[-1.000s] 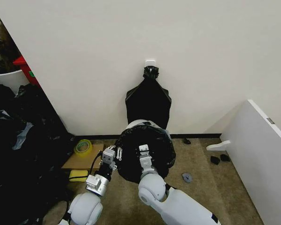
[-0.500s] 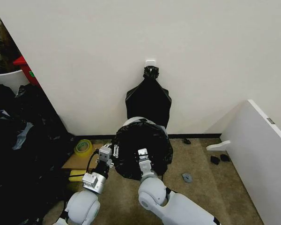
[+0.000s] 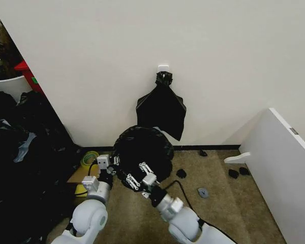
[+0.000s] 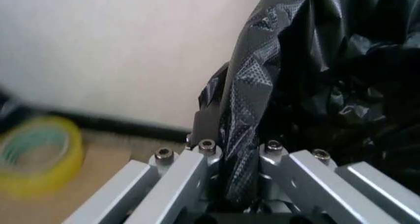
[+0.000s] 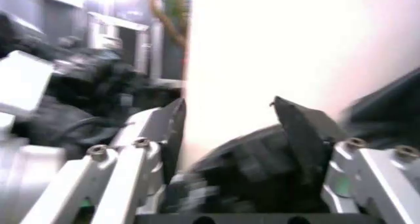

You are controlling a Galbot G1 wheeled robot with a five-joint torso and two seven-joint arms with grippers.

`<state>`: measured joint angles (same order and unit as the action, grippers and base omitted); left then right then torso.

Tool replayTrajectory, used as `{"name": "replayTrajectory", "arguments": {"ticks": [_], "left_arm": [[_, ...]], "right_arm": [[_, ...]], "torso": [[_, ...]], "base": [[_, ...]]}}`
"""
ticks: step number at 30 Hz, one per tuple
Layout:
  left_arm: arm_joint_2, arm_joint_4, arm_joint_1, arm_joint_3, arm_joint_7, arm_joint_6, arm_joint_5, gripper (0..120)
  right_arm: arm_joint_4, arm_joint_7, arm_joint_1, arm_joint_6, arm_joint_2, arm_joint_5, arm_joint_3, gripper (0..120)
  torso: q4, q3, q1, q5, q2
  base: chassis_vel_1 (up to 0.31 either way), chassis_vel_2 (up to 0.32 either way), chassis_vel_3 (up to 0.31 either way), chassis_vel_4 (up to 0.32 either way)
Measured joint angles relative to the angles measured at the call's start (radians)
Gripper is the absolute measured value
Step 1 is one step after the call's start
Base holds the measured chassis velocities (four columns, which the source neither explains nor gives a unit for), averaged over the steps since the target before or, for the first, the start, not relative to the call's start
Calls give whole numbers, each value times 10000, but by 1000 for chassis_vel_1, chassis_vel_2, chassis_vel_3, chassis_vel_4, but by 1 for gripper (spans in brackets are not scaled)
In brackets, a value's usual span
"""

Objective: Place the garbage bag over the trash bin.

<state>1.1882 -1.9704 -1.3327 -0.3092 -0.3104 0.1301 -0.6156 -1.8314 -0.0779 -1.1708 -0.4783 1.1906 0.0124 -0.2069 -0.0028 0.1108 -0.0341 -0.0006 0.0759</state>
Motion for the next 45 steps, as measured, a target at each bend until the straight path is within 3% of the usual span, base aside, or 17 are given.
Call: {"name": "replayTrajectory", "arguments": {"ticks": [2,4,6,10,13,30,45], "left_arm": [[7,-7,64,-82,-141,185,-379,2],[5,-12,76,-102,-141,186,-428,2],[-25,-52,83,-179,-107,81,-472,2],[-56,-156,7,-264,-35,-105,-441,2],[-89,-271,-90,-279,-10,-145,-416,2],[-155,-818,-382,-285,-29,-154,-318,2],[-93,-822,-432,-264,-30,-153,-215,2]], "right_arm": [[-560,-1306,-527,627,56,-803,215,65],[-748,-1791,-659,980,64,-960,240,68],[-1206,-3393,-873,2434,41,-1191,248,81],[-1411,-4256,-826,3590,-79,-888,219,93],[-1400,-4379,-704,3832,-146,-668,261,98],[-230,-4366,-301,3440,-105,-97,1662,100],[180,-4407,-355,3053,-128,-96,2047,100]], "torso": [[1,0,0,0,0],[1,-1,0,-1,0],[2,0,0,-1,0],[3,0,0,0,0],[3,0,0,-1,0],[2,1,0,0,0],[3,0,0,-1,0]], "base": [[0,0,0,0],[0,0,0,0],[0,0,0,0],[0,0,0,0],[0,0,0,0],[0,0,0,0],[0,0,0,0]]}}
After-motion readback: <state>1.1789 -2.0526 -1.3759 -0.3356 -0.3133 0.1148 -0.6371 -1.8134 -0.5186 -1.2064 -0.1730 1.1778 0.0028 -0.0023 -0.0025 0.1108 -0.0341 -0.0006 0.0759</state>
